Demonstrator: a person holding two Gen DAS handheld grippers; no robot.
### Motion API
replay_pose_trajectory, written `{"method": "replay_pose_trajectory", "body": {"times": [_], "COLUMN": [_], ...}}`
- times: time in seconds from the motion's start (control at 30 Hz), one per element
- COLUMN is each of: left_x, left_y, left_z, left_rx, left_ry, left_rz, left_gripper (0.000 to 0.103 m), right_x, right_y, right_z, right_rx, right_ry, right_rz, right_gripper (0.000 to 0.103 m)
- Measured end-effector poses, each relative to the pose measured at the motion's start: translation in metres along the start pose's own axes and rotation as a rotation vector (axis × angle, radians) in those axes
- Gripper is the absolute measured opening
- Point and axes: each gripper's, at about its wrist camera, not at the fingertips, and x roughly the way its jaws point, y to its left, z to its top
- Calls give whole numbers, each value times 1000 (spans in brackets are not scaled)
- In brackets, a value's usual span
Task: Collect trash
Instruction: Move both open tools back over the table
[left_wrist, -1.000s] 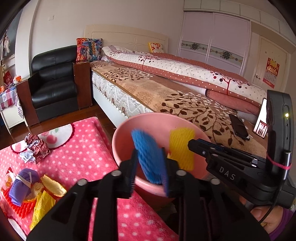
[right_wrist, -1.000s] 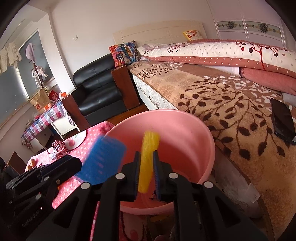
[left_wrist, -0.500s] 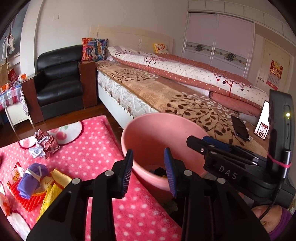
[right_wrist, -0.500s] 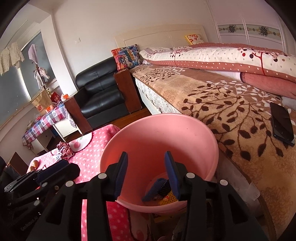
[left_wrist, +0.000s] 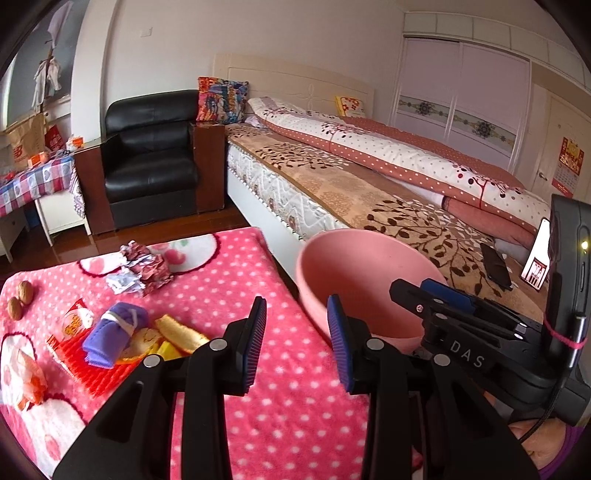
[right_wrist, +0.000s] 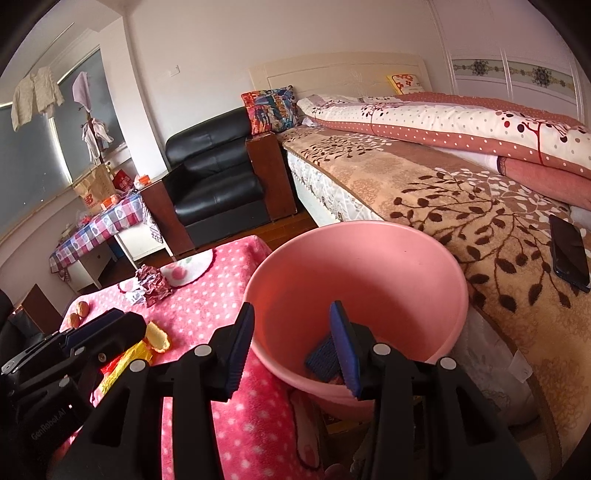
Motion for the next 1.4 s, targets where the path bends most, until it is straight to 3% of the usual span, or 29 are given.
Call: {"method": "replay_pose_trajectory", "body": {"times": [0.57, 0.87, 1.17, 1.4], "left_x": [-49, -87, -107, -111], "left_y": [76, 131, 174, 204], "left_z": [-16, -41, -64, -74], "left_rx": [-142, -211, -281, -351], "left_ry": [-13, -19, 4, 20], "left_rz": [87, 226, 372, 442], "left_gripper": [35, 35, 35, 35], "right_x": [1, 6, 17, 25], "right_y": [73, 118, 137, 141], "right_z": [-25, -42, -53, -60], "right_rx": [-101, -197, -225, -235], "right_ry": [52, 89, 140, 162], "right_rz": [183, 294, 318, 321], "right_gripper": [58, 59, 59, 59]}}
